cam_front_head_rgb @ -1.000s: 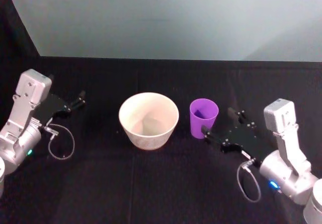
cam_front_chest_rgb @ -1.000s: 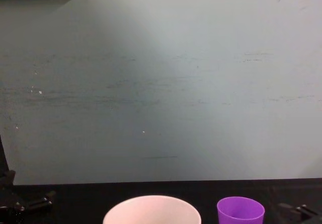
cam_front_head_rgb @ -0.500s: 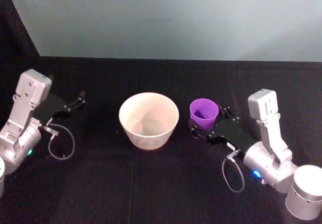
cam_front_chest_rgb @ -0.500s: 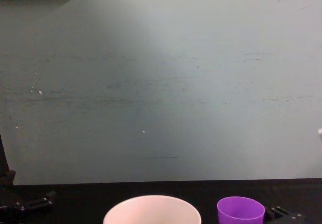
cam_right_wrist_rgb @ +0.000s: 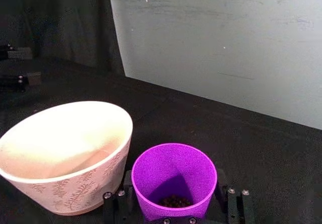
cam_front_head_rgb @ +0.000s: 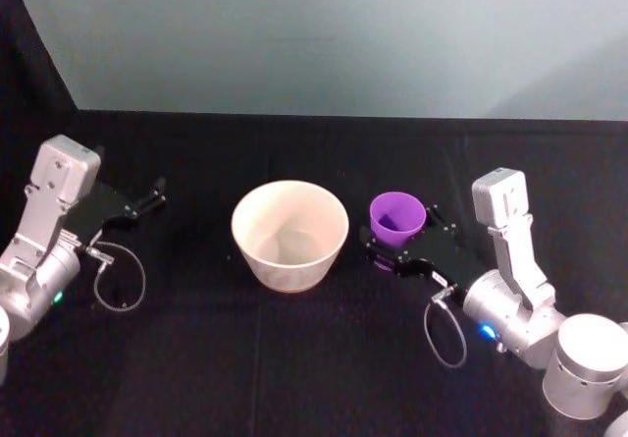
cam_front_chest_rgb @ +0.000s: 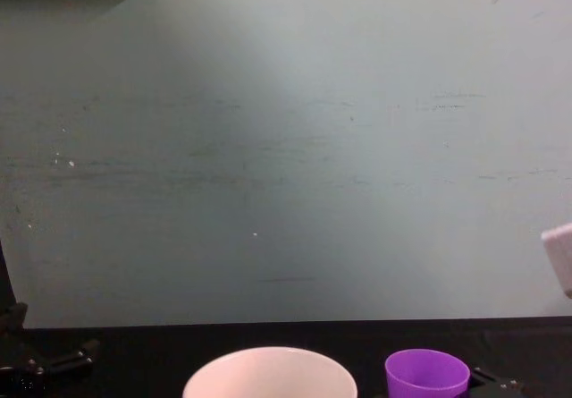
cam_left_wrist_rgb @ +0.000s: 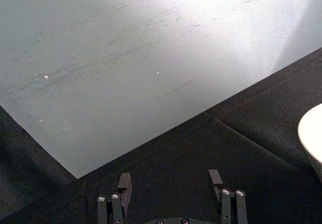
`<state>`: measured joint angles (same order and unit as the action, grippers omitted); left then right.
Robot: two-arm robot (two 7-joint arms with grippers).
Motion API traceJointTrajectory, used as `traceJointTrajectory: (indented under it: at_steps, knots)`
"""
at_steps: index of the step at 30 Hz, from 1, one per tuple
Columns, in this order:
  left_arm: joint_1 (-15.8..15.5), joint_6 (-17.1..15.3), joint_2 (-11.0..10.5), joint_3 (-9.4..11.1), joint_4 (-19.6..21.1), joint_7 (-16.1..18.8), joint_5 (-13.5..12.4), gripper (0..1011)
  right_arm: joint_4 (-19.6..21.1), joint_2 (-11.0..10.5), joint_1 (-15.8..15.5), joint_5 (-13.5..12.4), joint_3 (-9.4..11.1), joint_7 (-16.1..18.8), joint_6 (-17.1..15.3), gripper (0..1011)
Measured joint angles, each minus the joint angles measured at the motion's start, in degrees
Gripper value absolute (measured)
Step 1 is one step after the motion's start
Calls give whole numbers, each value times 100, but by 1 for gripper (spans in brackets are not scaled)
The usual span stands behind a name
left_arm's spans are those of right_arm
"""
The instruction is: Pick up the cup and pour the mung beans from the cup into the bowl.
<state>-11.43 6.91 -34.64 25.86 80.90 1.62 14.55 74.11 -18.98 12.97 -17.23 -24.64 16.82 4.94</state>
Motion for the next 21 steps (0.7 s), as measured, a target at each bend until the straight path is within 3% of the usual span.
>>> traceJointTrajectory:
  at_steps: [10, 21]
  knots:
    - [0, 0, 0, 0, 0, 0, 0, 1000, 84, 57, -65, 68, 132, 57, -4, 751]
    - [0, 0, 0, 0, 0, 0, 0, 1000, 761, -23, -149, 344, 300, 4, -243, 723]
